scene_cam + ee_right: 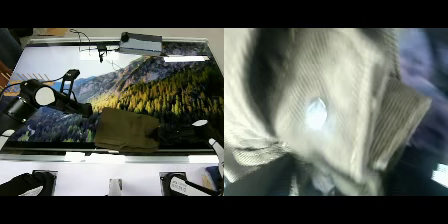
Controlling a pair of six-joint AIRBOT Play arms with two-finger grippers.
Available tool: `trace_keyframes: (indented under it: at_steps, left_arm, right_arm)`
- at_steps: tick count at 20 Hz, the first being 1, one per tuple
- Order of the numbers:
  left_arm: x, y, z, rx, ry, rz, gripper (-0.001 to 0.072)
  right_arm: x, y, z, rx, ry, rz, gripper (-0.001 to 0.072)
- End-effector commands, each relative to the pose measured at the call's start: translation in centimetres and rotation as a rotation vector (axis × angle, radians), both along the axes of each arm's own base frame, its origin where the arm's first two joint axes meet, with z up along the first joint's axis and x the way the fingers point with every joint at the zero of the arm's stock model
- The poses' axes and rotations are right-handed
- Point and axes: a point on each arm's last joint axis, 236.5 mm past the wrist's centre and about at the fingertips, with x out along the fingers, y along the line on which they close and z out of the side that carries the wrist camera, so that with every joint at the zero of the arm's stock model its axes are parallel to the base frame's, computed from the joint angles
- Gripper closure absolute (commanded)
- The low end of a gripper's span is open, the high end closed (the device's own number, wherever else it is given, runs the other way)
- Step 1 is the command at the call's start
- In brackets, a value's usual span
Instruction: Fold the shirts.
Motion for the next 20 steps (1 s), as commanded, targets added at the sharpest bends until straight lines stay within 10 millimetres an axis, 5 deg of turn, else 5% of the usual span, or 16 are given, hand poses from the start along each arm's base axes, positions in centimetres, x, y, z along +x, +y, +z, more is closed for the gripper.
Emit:
trace_keyframes:
  at_steps: [1, 2, 3, 8, 12, 15, 20]
  left_arm:
    - [-0.5, 0.3, -0.2, 0.010, 0.026, 0.010, 0.0052]
    - [-0.6, 0.3, -0.2, 0.013, 0.031, 0.009, 0.0053]
    - [-0.6, 0.3, -0.2, 0.013, 0.030, 0.009, 0.0053]
    - [-0.5, 0.5, -0.3, 0.022, 0.025, 0.010, 0.0053]
    - [-0.3, 0.8, -0.3, 0.035, 0.017, 0.011, 0.0100]
    - [-0.3, 0.8, -0.3, 0.035, 0.017, 0.011, 0.0099]
    - [-0.3, 0.8, -0.3, 0.035, 0.017, 0.011, 0.0099]
  right_arm:
    - [2.3, 0.5, -2.6, -0.150, -0.067, 0.018, 0.0331]
    - [3.4, 0.5, -2.4, -0.168, -0.082, -0.006, 0.0604]
    - [4.9, 0.3, -1.9, -0.172, -0.102, -0.044, 0.0654]
    - [16.5, -2.3, 5.5, -0.223, -0.381, -0.185, 0.0655]
    - [24.8, -9.3, 14.3, -0.292, -0.605, -0.449, 0.0655]
    - [25.0, -18.4, 16.8, -0.349, -0.611, -0.669, 0.0655]
    - [17.7, -31.5, 15.7, -0.413, -0.478, -0.939, 0.0655]
